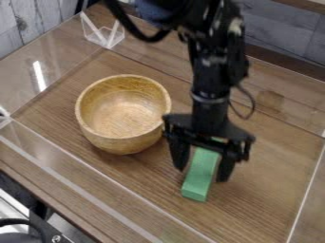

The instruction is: Put green object into wooden bowl

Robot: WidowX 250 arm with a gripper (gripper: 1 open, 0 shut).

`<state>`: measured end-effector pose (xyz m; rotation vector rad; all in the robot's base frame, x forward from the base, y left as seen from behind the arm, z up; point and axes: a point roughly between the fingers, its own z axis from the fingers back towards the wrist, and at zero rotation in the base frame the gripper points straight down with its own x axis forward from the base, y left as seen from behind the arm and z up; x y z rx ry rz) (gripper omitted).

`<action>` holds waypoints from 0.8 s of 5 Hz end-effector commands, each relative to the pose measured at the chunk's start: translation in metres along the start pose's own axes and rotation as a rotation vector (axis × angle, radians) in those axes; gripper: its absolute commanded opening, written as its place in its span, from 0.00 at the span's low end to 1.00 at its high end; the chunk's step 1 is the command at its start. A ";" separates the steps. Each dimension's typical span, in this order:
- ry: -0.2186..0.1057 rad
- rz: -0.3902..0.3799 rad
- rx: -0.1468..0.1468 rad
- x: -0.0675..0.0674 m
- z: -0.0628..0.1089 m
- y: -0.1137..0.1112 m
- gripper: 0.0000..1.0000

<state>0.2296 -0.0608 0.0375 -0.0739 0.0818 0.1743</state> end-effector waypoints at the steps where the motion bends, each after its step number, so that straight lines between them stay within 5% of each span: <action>1: -0.099 -0.057 -0.041 0.004 0.004 -0.009 1.00; 3: -0.139 -0.024 -0.064 0.015 0.010 0.009 1.00; 4: -0.157 -0.023 -0.070 0.017 0.003 0.000 1.00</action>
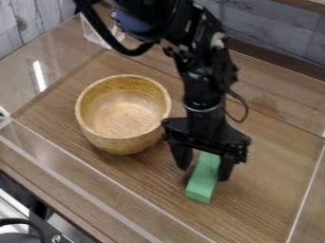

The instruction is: Put green object into wooden bowl

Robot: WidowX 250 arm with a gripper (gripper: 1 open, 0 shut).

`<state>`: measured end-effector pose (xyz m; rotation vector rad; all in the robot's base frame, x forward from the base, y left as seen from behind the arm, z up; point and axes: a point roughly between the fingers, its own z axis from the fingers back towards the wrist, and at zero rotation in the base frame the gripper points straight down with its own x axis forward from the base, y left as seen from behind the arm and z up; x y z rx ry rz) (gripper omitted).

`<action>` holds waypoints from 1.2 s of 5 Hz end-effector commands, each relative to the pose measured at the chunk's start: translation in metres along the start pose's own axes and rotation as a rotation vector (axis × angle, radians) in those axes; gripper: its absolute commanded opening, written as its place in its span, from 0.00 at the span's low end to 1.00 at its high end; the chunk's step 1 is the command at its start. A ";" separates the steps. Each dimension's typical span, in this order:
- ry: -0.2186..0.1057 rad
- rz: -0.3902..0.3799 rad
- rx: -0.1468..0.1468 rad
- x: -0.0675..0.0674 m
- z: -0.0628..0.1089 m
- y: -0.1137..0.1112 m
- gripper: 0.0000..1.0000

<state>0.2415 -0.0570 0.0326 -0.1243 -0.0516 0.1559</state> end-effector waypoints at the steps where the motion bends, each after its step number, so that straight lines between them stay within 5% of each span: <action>1: -0.035 0.002 -0.005 0.008 -0.004 -0.008 1.00; 3: -0.046 -0.046 -0.018 0.011 0.001 0.006 1.00; 5: -0.055 -0.153 -0.019 0.004 0.010 -0.003 1.00; 6: -0.066 -0.129 -0.014 0.003 0.010 -0.010 1.00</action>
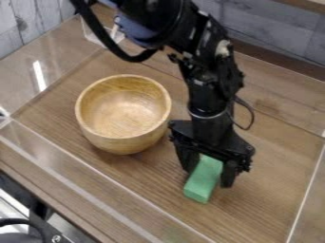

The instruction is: Put green object into wooden bowl

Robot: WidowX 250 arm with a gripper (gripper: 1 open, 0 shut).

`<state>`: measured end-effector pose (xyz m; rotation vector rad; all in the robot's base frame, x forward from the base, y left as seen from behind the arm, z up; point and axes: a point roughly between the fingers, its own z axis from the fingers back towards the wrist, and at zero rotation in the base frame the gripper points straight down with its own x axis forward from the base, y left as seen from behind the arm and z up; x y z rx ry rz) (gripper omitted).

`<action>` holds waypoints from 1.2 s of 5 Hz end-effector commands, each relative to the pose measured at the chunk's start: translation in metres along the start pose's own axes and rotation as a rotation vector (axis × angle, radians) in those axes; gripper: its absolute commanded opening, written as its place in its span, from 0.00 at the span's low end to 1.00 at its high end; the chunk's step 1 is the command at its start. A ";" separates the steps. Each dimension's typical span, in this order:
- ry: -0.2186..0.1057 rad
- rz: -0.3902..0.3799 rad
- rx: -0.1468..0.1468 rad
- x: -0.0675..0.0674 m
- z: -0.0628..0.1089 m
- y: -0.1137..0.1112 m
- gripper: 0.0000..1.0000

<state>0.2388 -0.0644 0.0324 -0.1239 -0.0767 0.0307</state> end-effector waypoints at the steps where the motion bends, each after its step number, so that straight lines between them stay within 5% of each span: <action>1: -0.058 0.030 0.000 0.008 0.008 -0.007 1.00; 3: -0.046 -0.007 0.008 0.018 -0.005 0.004 1.00; 5: -0.063 0.079 0.010 0.016 0.005 0.008 1.00; 6: -0.059 0.066 0.009 0.009 0.004 0.004 0.00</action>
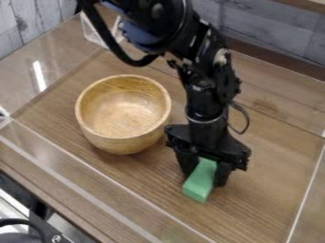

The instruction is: Put green object into wooden bowl

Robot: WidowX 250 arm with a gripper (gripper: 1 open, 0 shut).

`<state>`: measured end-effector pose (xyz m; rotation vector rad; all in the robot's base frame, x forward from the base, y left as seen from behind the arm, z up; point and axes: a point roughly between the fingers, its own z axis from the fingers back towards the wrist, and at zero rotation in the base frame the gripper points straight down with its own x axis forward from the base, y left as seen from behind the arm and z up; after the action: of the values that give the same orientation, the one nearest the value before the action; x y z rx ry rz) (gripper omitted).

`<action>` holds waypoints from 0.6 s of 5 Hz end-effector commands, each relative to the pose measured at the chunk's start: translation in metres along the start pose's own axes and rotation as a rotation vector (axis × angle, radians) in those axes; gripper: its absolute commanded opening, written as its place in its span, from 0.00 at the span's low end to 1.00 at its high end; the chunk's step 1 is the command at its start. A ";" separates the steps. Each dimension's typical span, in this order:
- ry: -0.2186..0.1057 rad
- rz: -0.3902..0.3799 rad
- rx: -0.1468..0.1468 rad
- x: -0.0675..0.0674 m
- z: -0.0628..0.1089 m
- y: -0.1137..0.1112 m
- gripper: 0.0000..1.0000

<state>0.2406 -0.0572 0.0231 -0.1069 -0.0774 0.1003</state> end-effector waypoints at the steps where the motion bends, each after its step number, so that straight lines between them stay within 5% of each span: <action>1: -0.063 0.094 -0.004 0.005 0.013 -0.003 0.00; 3: -0.080 0.218 0.000 0.007 0.033 0.001 0.00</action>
<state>0.2322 -0.0524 0.0419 -0.0939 -0.0880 0.3124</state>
